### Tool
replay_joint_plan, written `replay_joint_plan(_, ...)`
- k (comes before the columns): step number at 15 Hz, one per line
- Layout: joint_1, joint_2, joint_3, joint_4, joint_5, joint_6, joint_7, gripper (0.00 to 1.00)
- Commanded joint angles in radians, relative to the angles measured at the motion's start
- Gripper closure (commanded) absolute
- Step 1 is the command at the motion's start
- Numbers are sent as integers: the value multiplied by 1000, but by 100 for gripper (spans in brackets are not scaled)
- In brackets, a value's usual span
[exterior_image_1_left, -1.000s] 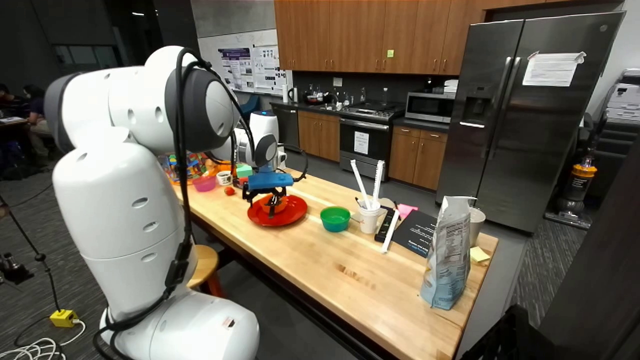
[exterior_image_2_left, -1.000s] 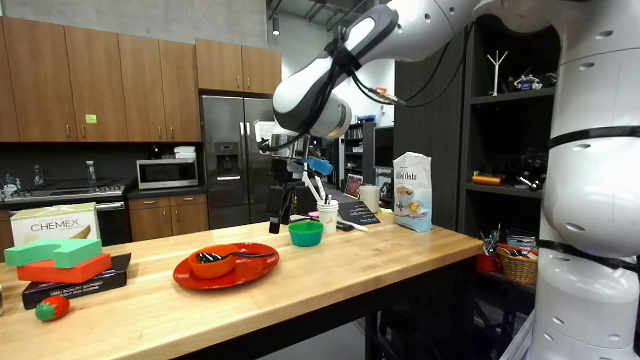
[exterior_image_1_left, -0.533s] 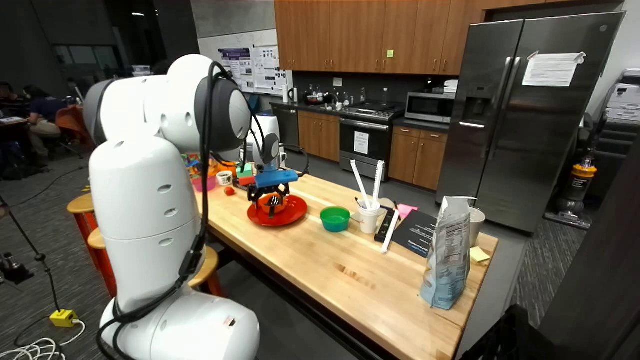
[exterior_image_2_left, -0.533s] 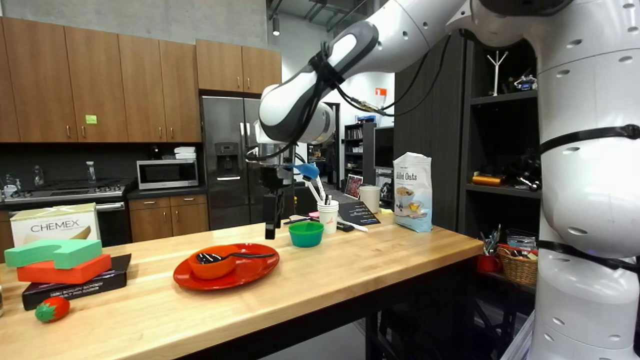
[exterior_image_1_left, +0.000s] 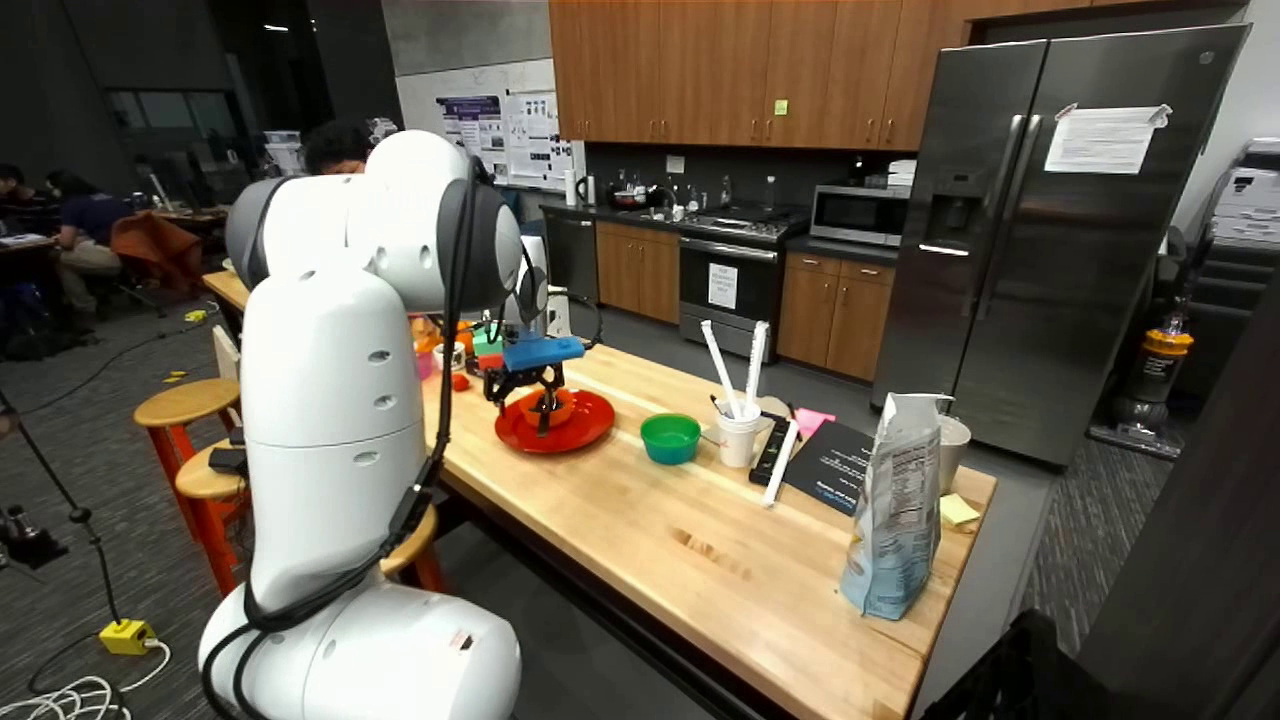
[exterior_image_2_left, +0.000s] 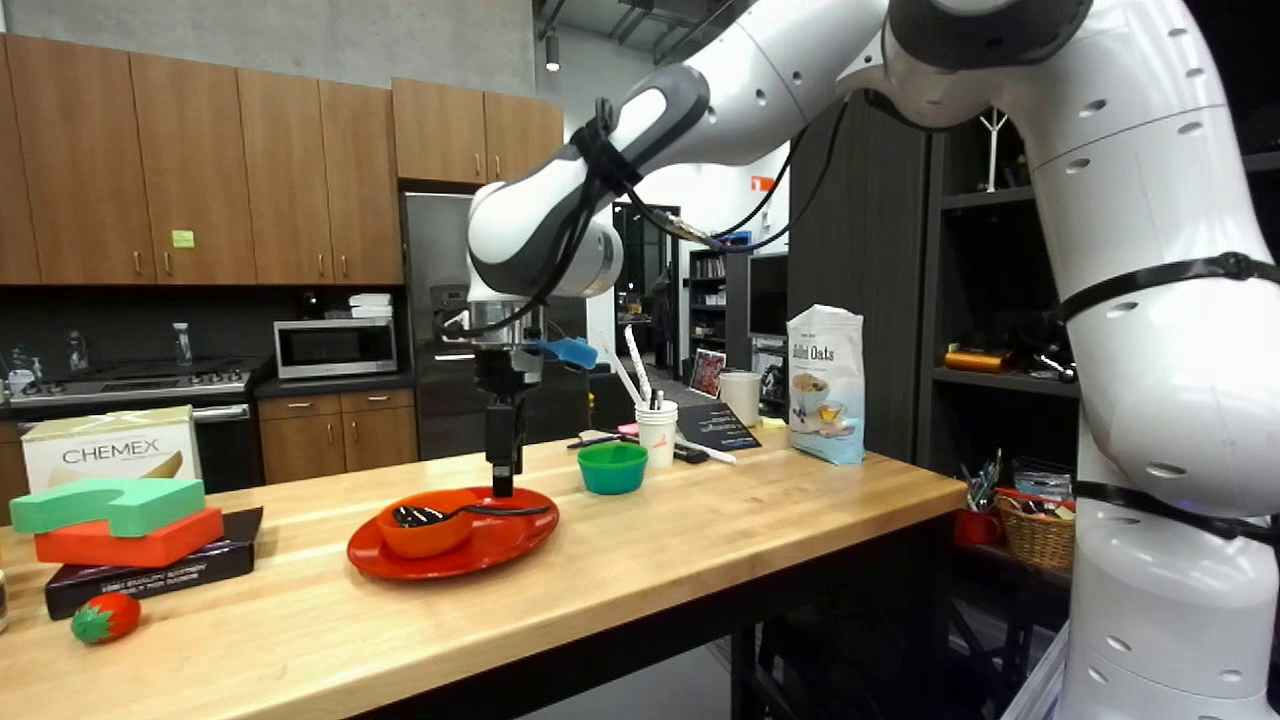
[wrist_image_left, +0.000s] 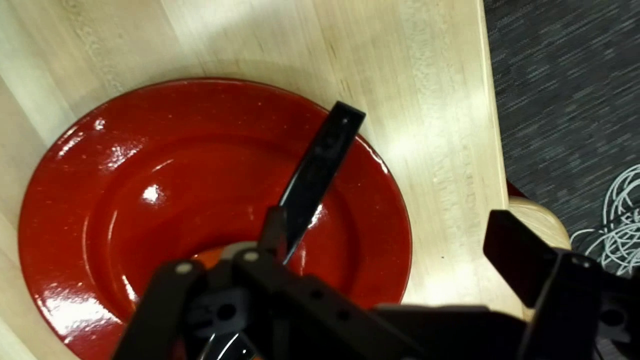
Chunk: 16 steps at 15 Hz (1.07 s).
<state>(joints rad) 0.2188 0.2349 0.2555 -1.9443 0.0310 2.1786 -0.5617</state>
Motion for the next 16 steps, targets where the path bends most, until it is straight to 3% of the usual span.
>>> replay_joint_plan(1,19,46,-3,65,-98,-71,69,0)
replay_joint_plan(8,-31,147,-40,250,-159,-193,20,0)
replay_joint_plan(16,-77,200,6,351,1,-207,-103,0)
